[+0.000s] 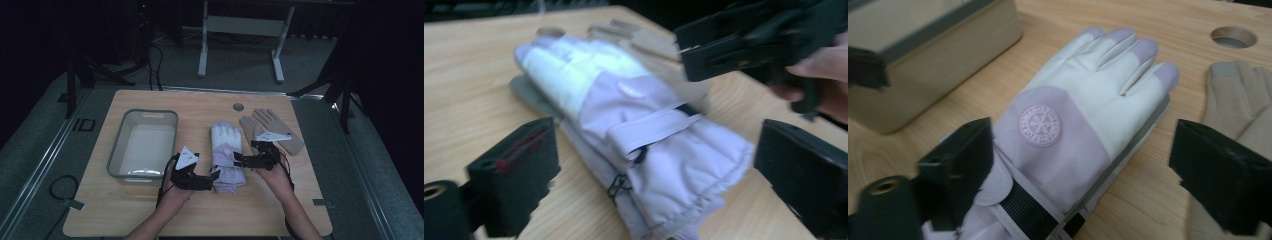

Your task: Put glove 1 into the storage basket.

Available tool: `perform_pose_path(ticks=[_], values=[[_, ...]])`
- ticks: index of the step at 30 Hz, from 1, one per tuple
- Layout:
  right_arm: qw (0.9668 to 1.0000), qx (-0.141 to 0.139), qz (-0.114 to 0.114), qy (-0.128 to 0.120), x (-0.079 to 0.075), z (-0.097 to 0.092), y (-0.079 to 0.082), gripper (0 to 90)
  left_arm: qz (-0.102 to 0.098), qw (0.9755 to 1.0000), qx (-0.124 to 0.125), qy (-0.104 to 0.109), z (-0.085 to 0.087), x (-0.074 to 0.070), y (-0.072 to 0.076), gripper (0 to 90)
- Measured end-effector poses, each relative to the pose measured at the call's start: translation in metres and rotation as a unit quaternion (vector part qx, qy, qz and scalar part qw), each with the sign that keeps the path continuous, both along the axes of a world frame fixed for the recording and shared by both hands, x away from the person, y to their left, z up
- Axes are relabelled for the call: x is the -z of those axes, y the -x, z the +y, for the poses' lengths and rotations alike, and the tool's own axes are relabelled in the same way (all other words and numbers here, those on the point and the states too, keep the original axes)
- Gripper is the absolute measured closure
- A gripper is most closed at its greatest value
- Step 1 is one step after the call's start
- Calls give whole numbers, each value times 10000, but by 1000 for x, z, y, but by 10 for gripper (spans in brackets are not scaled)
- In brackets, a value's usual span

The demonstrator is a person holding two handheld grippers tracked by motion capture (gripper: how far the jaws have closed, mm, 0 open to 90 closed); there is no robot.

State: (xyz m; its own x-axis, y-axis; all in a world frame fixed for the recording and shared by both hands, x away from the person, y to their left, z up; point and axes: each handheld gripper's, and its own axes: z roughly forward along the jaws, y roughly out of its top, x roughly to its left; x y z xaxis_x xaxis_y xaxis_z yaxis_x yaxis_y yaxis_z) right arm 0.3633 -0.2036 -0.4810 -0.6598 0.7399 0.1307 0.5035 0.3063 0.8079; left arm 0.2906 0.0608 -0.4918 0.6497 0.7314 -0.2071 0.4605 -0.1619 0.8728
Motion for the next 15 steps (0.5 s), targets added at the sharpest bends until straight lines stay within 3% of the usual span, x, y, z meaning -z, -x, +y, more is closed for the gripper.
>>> perform_pose_path(ticks=[4, 10, 15], values=[[9999, 127, -36, -36, -1, 4, -4, 168, 51, 9999, -73, -48, -5, 2, -7, 104], [9993, 307, 194, -114, 5, 4, -17, 294, 136, 9997, -103, -198, -13, 5, -8, 205], [9978, 255, 576, -200, 20, 3, -20, 409, 528, 9973, -204, -462, -20, 19, -12, 251]])
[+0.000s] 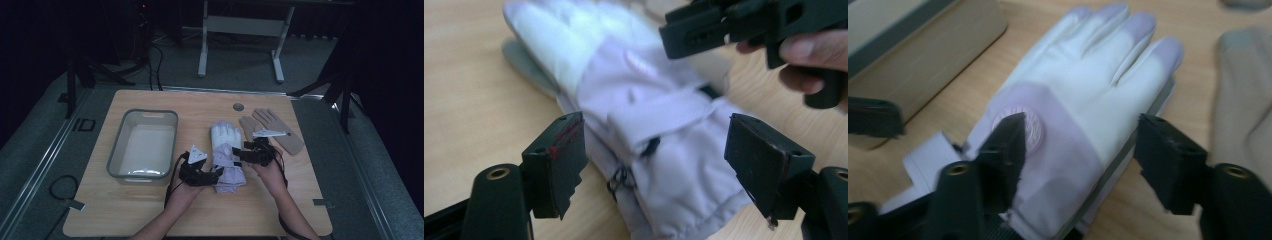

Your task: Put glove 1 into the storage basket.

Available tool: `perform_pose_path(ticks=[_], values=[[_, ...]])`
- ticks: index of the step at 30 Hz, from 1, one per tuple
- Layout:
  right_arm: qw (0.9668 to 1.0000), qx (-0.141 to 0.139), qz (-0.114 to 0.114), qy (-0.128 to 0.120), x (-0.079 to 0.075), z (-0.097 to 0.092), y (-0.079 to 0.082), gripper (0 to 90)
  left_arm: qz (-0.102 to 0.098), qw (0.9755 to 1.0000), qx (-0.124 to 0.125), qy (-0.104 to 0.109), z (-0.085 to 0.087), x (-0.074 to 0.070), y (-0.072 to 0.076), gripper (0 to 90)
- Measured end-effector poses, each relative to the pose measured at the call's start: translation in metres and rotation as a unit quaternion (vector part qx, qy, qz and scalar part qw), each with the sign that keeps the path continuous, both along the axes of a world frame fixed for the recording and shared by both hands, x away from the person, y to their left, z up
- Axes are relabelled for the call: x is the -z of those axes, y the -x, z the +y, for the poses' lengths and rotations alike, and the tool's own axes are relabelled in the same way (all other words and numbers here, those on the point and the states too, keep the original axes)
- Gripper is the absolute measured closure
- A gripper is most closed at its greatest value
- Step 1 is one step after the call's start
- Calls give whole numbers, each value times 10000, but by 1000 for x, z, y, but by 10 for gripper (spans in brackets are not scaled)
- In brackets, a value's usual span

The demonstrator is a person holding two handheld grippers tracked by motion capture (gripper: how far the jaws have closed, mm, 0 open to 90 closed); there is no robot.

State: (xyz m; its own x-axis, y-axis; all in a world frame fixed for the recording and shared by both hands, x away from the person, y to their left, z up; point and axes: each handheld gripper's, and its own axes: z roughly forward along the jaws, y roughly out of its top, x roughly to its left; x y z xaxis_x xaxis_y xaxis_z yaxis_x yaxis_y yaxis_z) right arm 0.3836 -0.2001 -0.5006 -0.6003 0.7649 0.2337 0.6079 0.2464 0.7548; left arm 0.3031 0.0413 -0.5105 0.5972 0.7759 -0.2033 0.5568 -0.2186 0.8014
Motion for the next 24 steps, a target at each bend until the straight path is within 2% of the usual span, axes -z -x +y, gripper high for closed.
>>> perform_pose_path(ticks=[3, 7, 11, 15, 19, 22, 24], values=[[9997, 40, 238, -37, 8, -1, -2, 406, 279, 9995, -126, -68, -1, 10, -2, 251], [9985, 95, 541, 58, 21, 0, -5, 373, 579, 9983, -65, -95, -1, 23, -6, 250], [9965, 104, 835, 10, 32, 0, -8, 368, 764, 9971, -9, -32, 0, 30, -11, 251], [9946, 79, 1039, -2, 38, -2, -10, 373, 1000, 9947, 86, 201, 3, 38, -16, 283], [9921, -91, 1234, -221, 43, -3, -13, 515, 1103, 9931, 175, 364, 6, 44, -18, 320], [9917, -159, 1263, -203, 42, -2, -13, 588, 1210, 9907, 334, 526, 7, 46, -20, 431], [9917, -145, 1270, -155, 41, 0, -12, 631, 1230, 9899, 392, 578, 8, 47, -21, 469]])
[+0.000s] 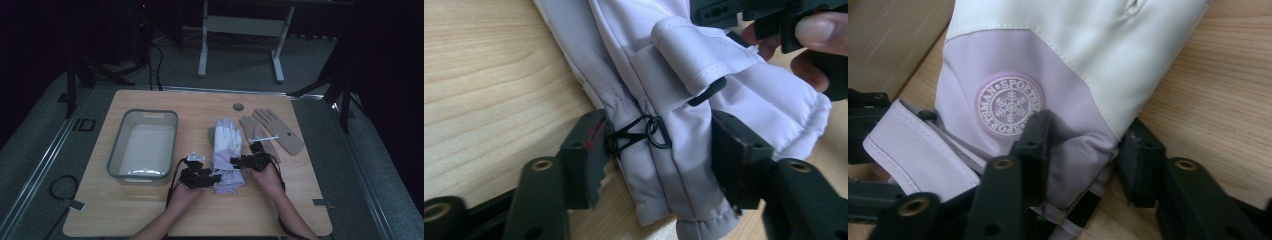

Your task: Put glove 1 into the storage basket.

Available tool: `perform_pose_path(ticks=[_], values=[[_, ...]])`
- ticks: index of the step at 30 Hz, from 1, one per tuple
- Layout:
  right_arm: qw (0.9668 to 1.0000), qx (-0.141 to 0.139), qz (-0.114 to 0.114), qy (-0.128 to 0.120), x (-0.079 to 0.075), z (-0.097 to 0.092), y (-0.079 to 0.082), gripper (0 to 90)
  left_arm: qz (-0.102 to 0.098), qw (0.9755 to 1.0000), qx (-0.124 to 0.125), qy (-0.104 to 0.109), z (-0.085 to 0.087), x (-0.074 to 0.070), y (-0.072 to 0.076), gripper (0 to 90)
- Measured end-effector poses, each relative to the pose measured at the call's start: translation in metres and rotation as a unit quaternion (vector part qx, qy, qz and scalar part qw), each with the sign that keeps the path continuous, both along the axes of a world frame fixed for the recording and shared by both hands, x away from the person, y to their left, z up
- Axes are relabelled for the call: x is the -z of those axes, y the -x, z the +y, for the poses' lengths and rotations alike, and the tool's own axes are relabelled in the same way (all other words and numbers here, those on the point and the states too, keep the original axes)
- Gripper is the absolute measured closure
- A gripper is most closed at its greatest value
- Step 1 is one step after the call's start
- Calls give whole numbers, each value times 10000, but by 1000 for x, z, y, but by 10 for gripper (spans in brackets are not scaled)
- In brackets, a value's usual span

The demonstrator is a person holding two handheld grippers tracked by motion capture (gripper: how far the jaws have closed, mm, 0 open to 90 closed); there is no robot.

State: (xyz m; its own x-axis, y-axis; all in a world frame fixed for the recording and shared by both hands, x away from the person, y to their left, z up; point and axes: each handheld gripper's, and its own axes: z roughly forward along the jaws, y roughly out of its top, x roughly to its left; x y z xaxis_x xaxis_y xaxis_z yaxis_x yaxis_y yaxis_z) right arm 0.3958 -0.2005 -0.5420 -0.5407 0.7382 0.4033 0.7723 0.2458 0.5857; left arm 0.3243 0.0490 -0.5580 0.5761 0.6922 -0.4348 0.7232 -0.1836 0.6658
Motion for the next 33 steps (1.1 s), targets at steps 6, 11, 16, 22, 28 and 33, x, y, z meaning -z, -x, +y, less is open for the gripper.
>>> perform_pose_path(ticks=[6, 11, 16, 22, 28, 33], values=[[9998, 150, -21, 144, -4, 6, 3, 747, -9, 9999, 107, -18, -1, -3, 0, 673], [9993, 238, -155, 235, -10, 9, 8, 781, -43, 9997, 206, -155, -2, -9, -1, 740], [9983, 231, -411, 352, -18, 12, 14, 794, -92, 9993, 267, -230, 0, -17, -2, 754], [9959, 196, -777, 418, -36, 17, 20, 800, -312, 9987, 292, -268, 4, -34, 0, 759], [9921, 171, -1113, 554, -57, 25, 26, 803, -465, 9979, 354, -294, 9, -53, 1, 759], [9900, 159, -1269, 595, -71, 32, 27, 806, -528, 9975, 382, -271, 18, -66, 0, 760]])
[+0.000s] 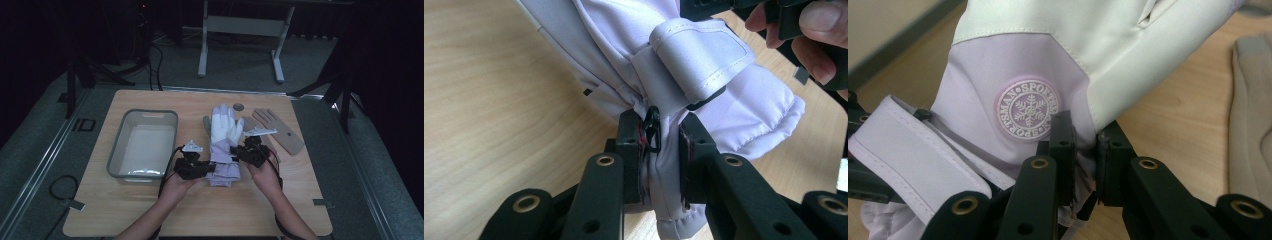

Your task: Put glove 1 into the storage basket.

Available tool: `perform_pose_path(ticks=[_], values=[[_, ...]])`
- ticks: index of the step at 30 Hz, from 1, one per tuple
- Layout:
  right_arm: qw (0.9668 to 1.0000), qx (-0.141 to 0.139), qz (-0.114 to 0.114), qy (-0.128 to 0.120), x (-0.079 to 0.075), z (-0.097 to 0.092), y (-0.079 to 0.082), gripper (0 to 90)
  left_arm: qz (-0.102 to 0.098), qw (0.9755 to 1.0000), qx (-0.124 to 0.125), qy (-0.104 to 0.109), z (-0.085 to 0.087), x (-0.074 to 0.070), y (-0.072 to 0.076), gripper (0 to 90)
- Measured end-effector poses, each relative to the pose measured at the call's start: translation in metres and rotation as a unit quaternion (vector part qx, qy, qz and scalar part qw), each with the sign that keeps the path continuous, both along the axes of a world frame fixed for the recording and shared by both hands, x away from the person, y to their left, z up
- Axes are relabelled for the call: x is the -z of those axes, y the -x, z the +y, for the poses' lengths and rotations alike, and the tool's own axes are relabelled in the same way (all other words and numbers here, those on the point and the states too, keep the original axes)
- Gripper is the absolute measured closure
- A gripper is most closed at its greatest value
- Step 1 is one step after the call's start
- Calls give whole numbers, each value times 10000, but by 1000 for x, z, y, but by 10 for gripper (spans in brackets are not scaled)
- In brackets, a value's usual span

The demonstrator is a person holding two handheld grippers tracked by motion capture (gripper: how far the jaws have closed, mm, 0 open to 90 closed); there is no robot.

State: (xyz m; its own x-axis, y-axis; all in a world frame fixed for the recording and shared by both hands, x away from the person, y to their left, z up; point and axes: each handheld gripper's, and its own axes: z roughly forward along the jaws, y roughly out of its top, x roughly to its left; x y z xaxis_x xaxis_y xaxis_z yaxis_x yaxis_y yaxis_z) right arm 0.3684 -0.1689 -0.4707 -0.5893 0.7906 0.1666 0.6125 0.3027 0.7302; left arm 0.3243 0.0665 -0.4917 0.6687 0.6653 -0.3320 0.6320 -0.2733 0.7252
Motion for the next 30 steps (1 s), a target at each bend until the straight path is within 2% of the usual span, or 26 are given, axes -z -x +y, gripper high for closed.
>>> perform_pose_path(ticks=[8, 14, 25, 26, 30], values=[[9996, -64, -260, -75, -28, 16, 0, 807, -182, 9998, 74, -50, 20, -29, -3, 761], [9992, -144, -293, -219, -46, 31, -4, 807, -258, 9997, 43, 6, 40, -45, -5, 761], [9979, -362, -476, -265, -75, 76, -13, 807, -429, 9990, -122, 72, 86, -71, -6, 760], [9977, -381, -498, -263, -78, 81, -14, 806, -429, 9990, -122, 72, 86, -71, -6, 760], [9972, -468, -529, -234, -86, 100, -16, 807, -479, 9986, -196, 65, 109, -80, -4, 760]])
